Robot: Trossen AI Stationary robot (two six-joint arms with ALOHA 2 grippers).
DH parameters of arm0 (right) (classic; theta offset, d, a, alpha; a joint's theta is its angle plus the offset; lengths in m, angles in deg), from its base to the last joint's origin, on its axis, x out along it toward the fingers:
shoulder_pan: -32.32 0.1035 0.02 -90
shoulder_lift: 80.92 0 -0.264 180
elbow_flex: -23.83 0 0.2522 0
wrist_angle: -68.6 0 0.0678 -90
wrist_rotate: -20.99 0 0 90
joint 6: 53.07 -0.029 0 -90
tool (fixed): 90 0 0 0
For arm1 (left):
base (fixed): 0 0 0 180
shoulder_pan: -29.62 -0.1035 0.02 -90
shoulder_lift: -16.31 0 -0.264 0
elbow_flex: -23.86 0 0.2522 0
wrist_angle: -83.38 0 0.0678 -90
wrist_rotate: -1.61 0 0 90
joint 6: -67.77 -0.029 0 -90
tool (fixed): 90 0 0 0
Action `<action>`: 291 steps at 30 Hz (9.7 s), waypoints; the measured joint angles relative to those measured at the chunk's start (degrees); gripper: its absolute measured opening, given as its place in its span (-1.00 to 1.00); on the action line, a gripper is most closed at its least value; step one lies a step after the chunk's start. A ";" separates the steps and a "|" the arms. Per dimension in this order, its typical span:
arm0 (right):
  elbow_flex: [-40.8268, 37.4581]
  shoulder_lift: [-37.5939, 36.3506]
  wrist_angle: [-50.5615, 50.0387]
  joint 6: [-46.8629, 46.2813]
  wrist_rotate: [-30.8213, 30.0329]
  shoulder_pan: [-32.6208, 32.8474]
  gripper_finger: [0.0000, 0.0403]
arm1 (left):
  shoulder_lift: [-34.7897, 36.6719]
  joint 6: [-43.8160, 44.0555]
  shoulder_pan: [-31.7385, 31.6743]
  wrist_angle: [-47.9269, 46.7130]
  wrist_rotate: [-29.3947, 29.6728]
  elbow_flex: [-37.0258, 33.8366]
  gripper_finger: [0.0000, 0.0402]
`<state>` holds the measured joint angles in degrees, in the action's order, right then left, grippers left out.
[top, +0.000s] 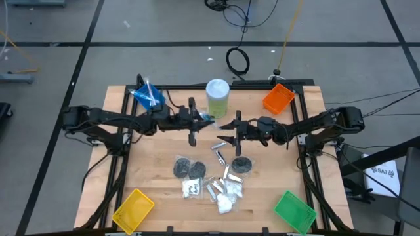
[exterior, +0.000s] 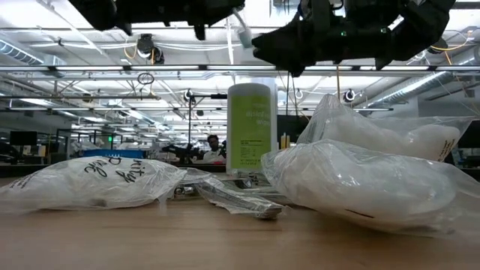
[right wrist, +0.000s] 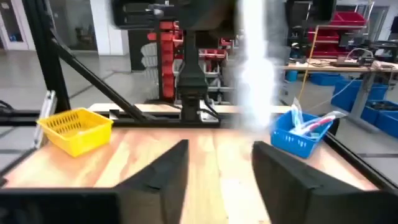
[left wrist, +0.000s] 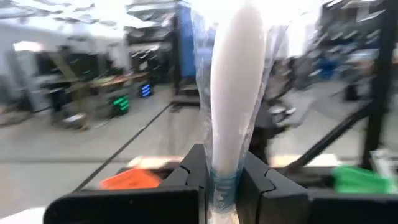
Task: Pick & Place Travel size toiletries
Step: Put the blue toothbrush into the blue bin, then put the nail cutter into the orange bin
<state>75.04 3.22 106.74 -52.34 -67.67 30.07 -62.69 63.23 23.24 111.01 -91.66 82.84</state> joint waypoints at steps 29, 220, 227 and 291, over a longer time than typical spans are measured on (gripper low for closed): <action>-0.07 -17.80 -28.47 -0.06 -10.35 0.49 0.27 | 36.31 31.20 -27.44 -27.24 39.02 -28.27 -0.86; -5.43 -19.10 -42.64 -13.51 -11.65 5.95 -0.22 | 25.64 9.17 -9.61 -8.18 3.37 -28.62 0.60; -2.22 -4.96 -33.85 -15.24 -14.59 13.28 0.10 | 25.64 9.34 -9.61 -8.18 3.37 -28.62 0.60; 25.55 21.84 -64.21 -16.31 -11.16 10.94 -0.79 | 25.64 9.53 -9.61 -8.75 3.37 -28.61 0.60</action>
<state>100.59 25.06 42.53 -68.65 -78.83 41.01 -37.05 72.76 13.63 102.26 -88.29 54.22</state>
